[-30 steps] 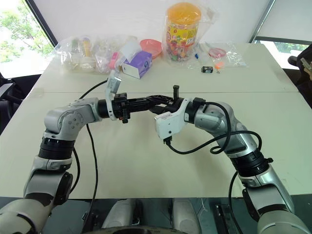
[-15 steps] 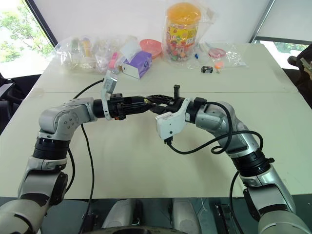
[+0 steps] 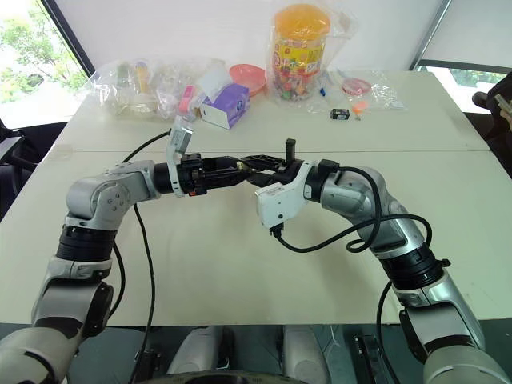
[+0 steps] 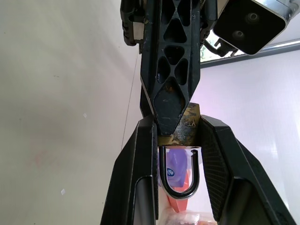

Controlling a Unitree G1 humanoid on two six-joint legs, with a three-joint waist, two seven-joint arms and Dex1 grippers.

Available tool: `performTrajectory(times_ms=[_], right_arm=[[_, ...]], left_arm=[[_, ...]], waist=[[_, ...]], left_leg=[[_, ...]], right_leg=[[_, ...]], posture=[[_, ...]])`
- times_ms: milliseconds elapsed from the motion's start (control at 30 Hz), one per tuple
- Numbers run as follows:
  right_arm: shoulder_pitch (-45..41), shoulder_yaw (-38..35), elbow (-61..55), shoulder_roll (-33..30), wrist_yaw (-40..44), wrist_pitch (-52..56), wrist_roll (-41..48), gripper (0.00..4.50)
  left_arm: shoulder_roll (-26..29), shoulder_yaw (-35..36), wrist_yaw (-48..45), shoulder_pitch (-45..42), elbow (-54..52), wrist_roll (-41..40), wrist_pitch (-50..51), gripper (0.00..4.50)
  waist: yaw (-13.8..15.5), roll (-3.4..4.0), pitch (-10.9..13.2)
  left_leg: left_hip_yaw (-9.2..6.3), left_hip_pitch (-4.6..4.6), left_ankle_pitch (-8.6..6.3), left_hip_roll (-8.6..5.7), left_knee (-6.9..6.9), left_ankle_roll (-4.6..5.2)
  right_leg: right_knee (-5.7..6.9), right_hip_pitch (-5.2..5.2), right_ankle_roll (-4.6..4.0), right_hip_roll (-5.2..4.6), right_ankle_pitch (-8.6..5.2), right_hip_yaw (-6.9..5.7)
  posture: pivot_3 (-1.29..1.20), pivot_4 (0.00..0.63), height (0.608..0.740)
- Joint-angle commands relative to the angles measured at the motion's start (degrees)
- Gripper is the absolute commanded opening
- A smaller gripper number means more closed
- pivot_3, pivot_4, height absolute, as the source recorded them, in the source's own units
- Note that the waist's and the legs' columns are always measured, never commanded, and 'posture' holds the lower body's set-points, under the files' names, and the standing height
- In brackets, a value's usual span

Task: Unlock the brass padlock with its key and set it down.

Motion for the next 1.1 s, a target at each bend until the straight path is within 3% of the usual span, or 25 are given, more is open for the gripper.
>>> performTrajectory(times_ms=[33,133,533,800,900,1033,1100], right_arm=[[-0.97,-1.32,-1.98,-0.06,-0.75,-0.49,0.94,0.67],[-0.95,-1.22,-2.03,-0.12,-0.73,-0.44,0.91,0.67],[-0.6,-1.07,-2.3,-0.08,0.18,0.28,1.87,0.67],[-0.43,-1.58,-2.78,-0.01,0.94,2.27,3.7,4.47],[0.66,-2.61,-4.1,0.71,2.37,8.0,7.22,4.47],[3.67,-5.58,-11.33,2.56,6.92,27.85,19.91,4.47],[4.01,-7.35,-13.86,3.11,7.55,35.12,24.77,3.93]], left_arm=[[-0.31,1.98,0.46,-1.38,-0.63,-1.42,-0.1,1.68],[-0.12,1.85,0.43,-1.35,-0.72,-1.84,-0.13,0.13],[1.59,0.13,-1.19,-0.67,-1.71,-1.33,-0.47,0.05],[2.15,-0.05,-1.87,-0.63,-1.68,-1.2,-0.66,0.0],[2.47,-0.14,-2.24,-0.52,-1.77,-1.12,-0.76,0.0],[3.03,-0.2,-3.07,-0.76,-1.14,-0.5,-1.72,0.0],[3.26,-0.51,-3.7,-0.88,-0.79,0.28,-2.68,0.0]], waist=[[0.01,0.0,0.0],[0.0,0.0,0.0],[-0.01,0.0,0.0],[-0.01,0.0,0.0],[0.0,0.0,0.0],[0.08,0.0,0.0],[0.09,0.0,0.0]], left_leg=[[0.0,0.0,0.0,0.0,0.0,0.0],[0.0,0.0,0.0,0.0,0.0,-0.01],[0.0,0.0,0.0,0.0,0.0,0.0],[0.0,0.0,-0.01,0.0,0.0,0.02],[0.0,0.0,-0.02,0.0,0.0,0.03],[-0.01,-0.01,-0.02,0.01,0.0,0.04],[-0.01,-0.01,-0.09,0.01,0.0,0.16]], right_leg=[[0.0,0.0,0.0,0.0,0.0,0.0],[0.0,0.0,0.0,-0.02,0.0,0.0],[0.0,0.0,0.0,0.0,0.0,0.0],[0.0,0.0,0.0,-0.01,0.0,0.0],[0.0,0.0,0.0,-0.01,0.0,0.0],[0.0,0.0,0.0,-0.04,0.0,0.0],[0.0,0.0,0.0,-0.06,0.0,0.0]], posture=[[0.0,0.15,0.74],[0.0,0.15,0.74],[0.0,0.15,0.74],[0.0,0.15,0.74],[0.0,0.15,0.74],[0.0,0.15,0.74],[0.0,0.15,0.74]])
